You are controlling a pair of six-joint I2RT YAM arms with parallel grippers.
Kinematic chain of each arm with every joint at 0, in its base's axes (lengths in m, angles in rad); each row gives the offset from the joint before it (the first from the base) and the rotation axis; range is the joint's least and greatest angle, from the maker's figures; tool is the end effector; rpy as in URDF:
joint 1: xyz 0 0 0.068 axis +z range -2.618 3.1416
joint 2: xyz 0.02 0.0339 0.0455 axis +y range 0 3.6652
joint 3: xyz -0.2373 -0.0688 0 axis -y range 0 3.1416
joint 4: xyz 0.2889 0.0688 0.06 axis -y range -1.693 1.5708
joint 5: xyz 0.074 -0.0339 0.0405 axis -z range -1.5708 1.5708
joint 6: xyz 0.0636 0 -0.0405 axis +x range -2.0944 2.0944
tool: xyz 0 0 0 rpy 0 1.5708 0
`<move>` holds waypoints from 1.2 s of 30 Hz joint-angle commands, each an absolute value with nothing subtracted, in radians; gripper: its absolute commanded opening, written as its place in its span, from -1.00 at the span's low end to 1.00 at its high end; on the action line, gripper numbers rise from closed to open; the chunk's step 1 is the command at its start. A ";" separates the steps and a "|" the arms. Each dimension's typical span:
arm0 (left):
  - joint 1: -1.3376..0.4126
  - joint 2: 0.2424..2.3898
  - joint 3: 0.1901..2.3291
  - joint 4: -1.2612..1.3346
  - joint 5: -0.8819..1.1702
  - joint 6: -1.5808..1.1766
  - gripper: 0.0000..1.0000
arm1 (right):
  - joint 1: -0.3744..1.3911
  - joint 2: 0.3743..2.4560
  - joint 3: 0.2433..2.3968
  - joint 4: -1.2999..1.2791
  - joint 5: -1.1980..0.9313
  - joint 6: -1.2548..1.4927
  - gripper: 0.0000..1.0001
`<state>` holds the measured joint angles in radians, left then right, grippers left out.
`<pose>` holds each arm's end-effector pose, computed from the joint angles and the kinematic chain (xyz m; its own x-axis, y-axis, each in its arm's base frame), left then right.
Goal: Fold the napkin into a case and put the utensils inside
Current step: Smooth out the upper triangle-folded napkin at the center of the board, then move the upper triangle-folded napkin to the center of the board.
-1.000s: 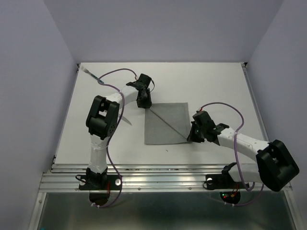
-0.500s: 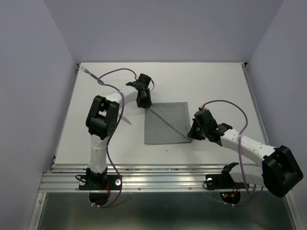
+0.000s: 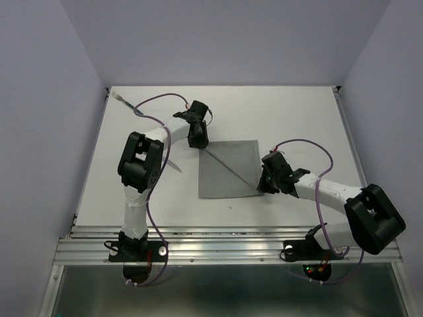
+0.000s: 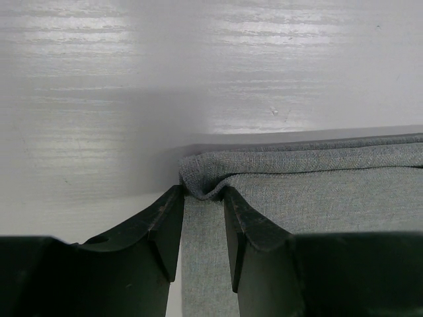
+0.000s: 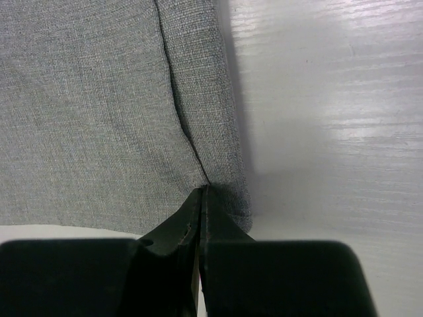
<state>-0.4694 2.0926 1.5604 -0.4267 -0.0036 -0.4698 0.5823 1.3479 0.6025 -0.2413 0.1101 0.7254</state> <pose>0.4431 -0.2245 0.1117 -0.8549 -0.0740 -0.5135 0.0712 0.9637 -0.2574 0.2512 0.1571 0.0786 -0.8504 0.2296 -0.4734 0.0911 0.9504 0.2973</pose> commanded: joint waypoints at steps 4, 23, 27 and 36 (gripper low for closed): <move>-0.471 1.919 1.643 -0.488 -0.069 -0.454 -0.14 | 0.589 1.221 0.652 -0.322 0.300 0.693 -0.98; -0.532 1.756 1.577 -0.525 -0.138 -0.440 0.08 | 0.688 1.434 0.653 -0.273 0.295 0.704 -0.99; -0.555 1.752 1.557 -0.522 -0.146 -0.442 0.16 | 0.808 1.476 0.690 -0.244 0.267 0.773 -0.99; -0.572 1.715 1.493 -0.526 -0.189 -0.448 0.23 | 0.856 1.390 0.698 -0.288 0.365 0.842 -0.98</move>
